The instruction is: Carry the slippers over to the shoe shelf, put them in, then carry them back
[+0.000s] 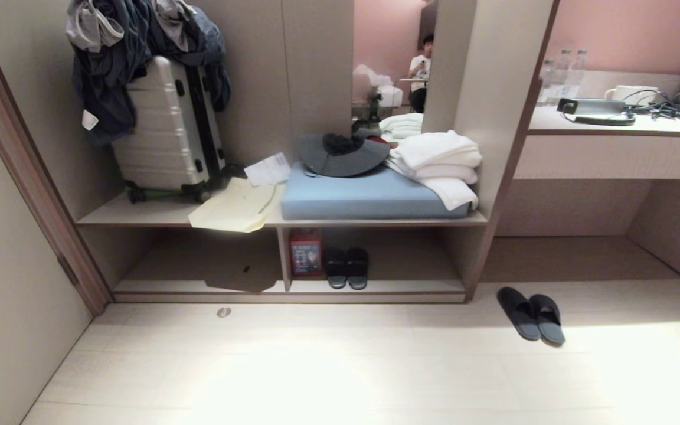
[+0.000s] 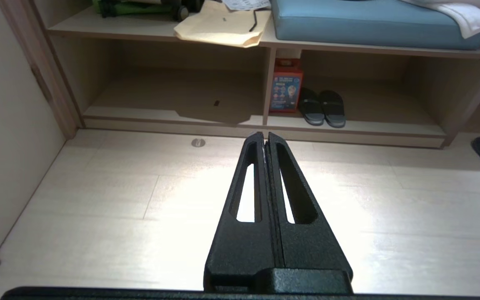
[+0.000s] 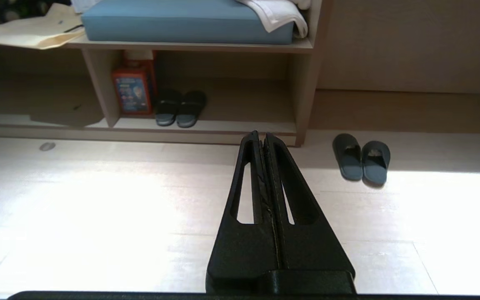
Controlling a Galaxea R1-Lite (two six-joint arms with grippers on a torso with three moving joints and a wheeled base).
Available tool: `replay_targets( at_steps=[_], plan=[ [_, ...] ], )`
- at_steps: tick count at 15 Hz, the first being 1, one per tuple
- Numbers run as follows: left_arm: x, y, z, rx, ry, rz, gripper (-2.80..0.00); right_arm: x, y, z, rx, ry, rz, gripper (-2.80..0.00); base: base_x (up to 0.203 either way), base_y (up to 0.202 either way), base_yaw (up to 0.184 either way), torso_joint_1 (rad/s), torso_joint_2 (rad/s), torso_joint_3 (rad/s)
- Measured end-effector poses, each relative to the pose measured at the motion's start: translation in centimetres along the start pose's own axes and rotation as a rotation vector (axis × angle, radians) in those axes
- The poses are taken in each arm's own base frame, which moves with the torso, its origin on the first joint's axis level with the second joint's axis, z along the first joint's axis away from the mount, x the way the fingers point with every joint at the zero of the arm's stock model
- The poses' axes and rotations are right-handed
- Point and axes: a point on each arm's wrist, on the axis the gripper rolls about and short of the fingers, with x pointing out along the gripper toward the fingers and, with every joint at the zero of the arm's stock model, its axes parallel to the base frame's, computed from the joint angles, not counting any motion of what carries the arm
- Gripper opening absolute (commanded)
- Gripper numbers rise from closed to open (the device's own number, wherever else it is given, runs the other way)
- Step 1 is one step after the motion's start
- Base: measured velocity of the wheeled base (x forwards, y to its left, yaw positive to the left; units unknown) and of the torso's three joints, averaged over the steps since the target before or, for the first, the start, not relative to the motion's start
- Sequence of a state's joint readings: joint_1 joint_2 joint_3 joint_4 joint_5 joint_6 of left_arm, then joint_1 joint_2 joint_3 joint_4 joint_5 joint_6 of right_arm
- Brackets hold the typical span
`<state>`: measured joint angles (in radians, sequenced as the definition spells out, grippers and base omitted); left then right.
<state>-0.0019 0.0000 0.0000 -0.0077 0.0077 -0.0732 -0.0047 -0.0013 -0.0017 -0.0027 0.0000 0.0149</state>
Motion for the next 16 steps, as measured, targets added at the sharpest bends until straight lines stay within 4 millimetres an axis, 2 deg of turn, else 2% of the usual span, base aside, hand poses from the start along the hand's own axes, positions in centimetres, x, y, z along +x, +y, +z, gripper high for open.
replay_targets(
  at_steps=[16],
  plan=[
    [0.0, 0.0, 0.0, 0.0, 0.0, 0.0, -2.8, 0.0, 0.0, 0.0, 0.0, 0.0, 0.0, -2.8, -0.195, 0.0, 0.001, 0.002, 0.0, 0.002]
  ],
)
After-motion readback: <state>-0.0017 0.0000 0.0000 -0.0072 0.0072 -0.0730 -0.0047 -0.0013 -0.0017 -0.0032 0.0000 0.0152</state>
